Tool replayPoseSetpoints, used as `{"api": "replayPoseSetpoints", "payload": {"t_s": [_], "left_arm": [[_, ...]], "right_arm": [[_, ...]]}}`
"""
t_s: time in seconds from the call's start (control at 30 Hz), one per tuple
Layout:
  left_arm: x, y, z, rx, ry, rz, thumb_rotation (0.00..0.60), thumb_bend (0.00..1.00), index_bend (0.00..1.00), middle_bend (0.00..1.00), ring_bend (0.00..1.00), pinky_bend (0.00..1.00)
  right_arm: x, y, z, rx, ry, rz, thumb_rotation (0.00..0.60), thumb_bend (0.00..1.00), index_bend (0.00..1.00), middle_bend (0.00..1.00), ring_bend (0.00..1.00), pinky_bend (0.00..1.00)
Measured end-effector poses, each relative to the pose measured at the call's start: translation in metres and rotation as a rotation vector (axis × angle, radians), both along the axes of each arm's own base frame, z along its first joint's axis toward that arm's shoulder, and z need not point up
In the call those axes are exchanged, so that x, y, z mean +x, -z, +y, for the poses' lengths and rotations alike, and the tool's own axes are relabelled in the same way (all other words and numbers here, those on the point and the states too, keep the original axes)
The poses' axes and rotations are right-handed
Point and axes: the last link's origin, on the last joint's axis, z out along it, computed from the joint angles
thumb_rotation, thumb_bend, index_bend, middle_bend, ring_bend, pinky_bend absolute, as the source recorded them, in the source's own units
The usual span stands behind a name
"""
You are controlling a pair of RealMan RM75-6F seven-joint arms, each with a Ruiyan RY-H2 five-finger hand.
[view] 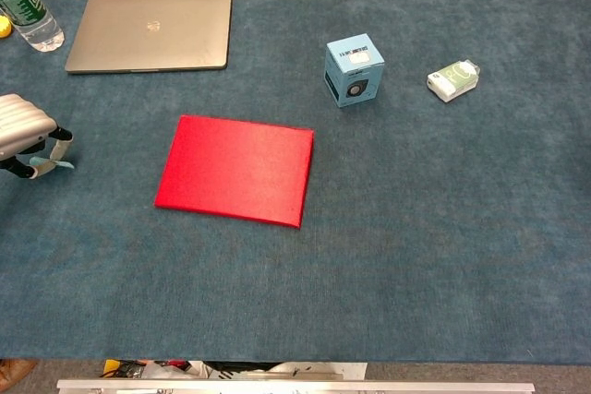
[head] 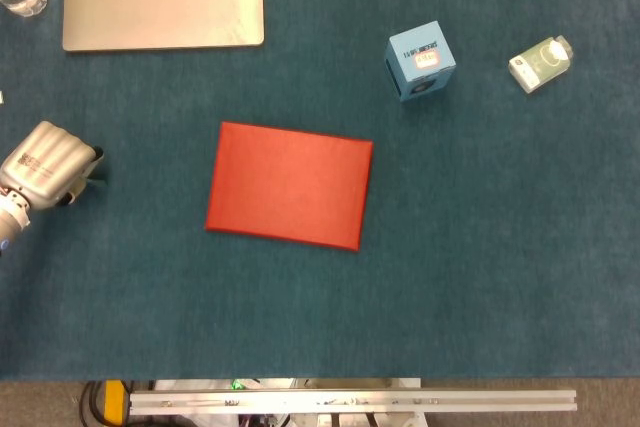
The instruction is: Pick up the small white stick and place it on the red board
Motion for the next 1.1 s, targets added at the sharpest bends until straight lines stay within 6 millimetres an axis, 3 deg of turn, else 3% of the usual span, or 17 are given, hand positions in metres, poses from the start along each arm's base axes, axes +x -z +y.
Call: {"api": "replayPoseSetpoints", "payload": {"t_s": [0.4,0.63,0.83,1.1], "left_arm": [[-0.001,0.000,0.000,0.003,-0.010,-0.004,0.600,0.38,0.56,1.00,1.00,1.00],[0.012,-0.009,0.000,0.025,0.028,-0.042,0.600,0.37,0.56,1.00,1.00,1.00],[0.040,-0.018,-0.002,0.030,0.110,-0.106,0.600,0.38,0.56,1.00,1.00,1.00],[0.096,-0.014,-0.009,-0.029,0.279,-0.140,0.600,0.37,0.56,1.00,1.00,1.00]], "right_arm": [[0.000,-0.002,0.002,-0.006,0.001,0.000,0.600,0.36,0.38,0.51,0.48,0.42],[0.000,-0.001,0.000,-0.002,-0.003,-0.004,0.600,0.36,0.38,0.51,0.48,0.42],[0.001,0.000,-0.004,0.006,-0.014,-0.005,0.600,0.36,0.38,0.51,0.48,0.42],[-0.002,0.000,-0.005,0.008,-0.007,-0.005,0.600,0.36,0.38,0.51,0.48,0.42]]}}
